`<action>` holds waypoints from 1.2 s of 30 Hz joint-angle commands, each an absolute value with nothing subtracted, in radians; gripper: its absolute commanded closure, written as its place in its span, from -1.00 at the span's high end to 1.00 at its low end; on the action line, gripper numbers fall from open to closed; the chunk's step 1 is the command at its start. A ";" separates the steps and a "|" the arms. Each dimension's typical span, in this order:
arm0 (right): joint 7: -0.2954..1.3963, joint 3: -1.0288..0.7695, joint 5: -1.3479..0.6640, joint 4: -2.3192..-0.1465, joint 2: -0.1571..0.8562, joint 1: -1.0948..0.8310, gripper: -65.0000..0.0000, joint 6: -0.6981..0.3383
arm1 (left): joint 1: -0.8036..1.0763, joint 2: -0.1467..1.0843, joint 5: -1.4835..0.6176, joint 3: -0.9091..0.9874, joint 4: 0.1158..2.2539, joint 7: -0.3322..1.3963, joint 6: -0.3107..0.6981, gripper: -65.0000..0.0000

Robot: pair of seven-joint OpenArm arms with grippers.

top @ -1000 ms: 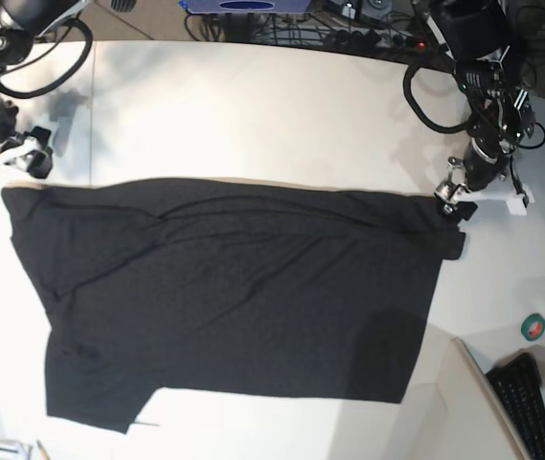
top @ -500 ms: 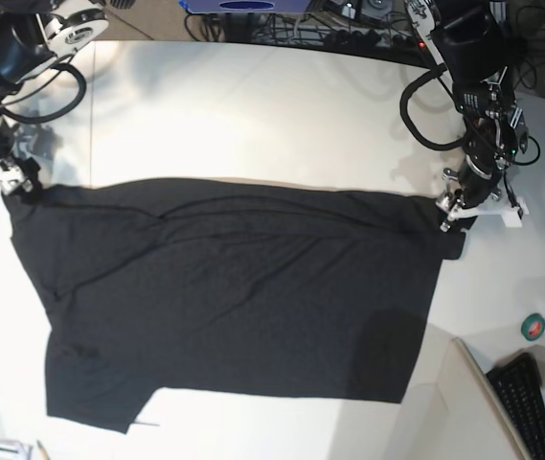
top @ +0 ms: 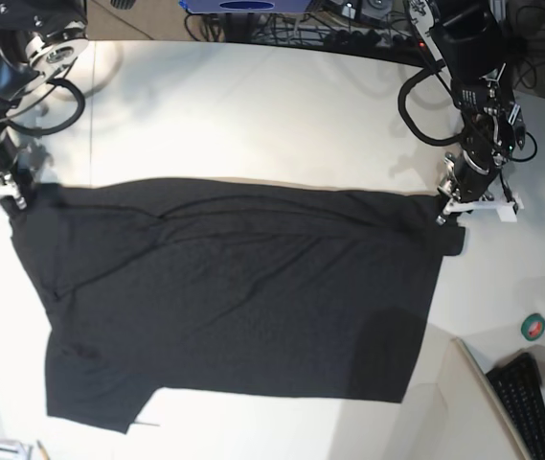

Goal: Layout the t-shirt on the table in an organized manner, then fold the t-shirt properly

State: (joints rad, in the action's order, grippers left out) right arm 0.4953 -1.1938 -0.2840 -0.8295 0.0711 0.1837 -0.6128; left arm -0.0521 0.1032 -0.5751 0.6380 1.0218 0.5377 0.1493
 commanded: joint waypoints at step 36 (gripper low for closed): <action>1.214 -0.835 -0.302 -1.342 0.265 0.452 -1.00 -0.077 | -0.326 0.214 -0.567 0.598 1.402 1.109 -0.120 -1.00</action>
